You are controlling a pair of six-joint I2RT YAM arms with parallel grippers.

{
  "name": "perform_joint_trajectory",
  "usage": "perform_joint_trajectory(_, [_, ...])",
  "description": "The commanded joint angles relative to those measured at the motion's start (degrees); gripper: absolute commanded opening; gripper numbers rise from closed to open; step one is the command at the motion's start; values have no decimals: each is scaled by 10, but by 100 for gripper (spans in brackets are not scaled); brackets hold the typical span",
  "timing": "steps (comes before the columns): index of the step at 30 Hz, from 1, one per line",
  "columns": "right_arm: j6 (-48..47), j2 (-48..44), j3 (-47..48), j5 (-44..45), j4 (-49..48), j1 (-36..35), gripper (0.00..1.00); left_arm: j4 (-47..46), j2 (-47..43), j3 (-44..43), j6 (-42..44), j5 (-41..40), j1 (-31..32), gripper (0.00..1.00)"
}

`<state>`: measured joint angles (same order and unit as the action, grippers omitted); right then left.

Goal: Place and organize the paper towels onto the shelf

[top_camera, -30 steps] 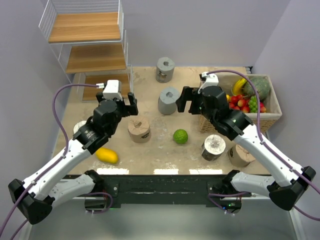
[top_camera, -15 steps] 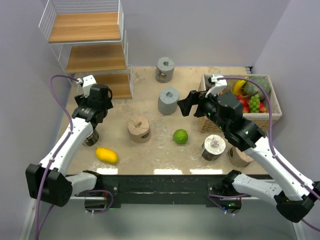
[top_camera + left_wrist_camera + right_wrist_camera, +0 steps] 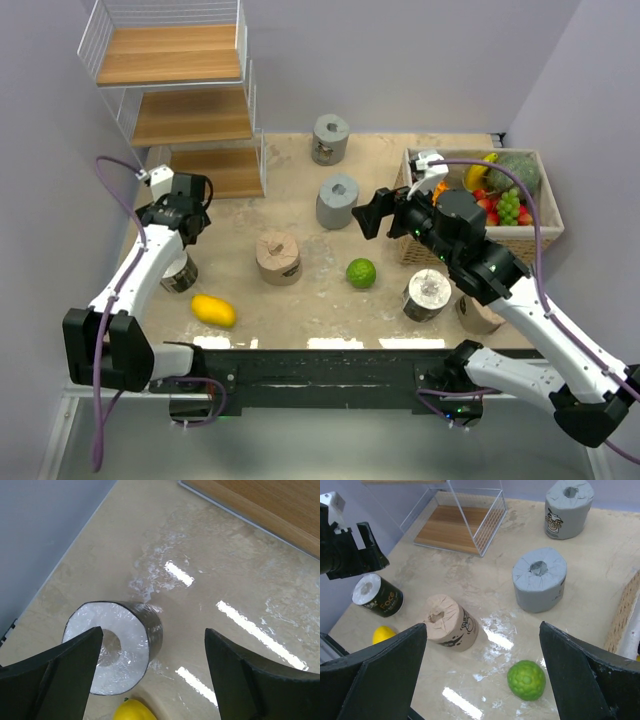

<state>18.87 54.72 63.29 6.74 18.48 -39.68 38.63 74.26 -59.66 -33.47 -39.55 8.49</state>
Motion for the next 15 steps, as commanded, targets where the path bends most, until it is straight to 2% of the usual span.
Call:
perform_joint_trajectory(1, [-25, -12, -3, 6, -17, 0, 98, 27, 0, 13, -97, 17, -47, 88])
perform_joint_trajectory(6, [-26, -18, -7, 3, -16, 0, 99, 55, -14, 16, -122, 18, -56, 83])
perform_joint_trajectory(9, [-26, -22, -7, 4, -12, 0, 99, 150, -25, 6, -243, -25, -66, 82])
perform_joint_trajectory(11, [-26, -22, -7, 4, -13, 0, 99, 186, -27, -1, -285, -16, -85, 82])
perform_joint_trajectory(15, [-25, -20, -2, 1, -11, 0, 99, 192, -29, -2, -294, 28, -151, 82])
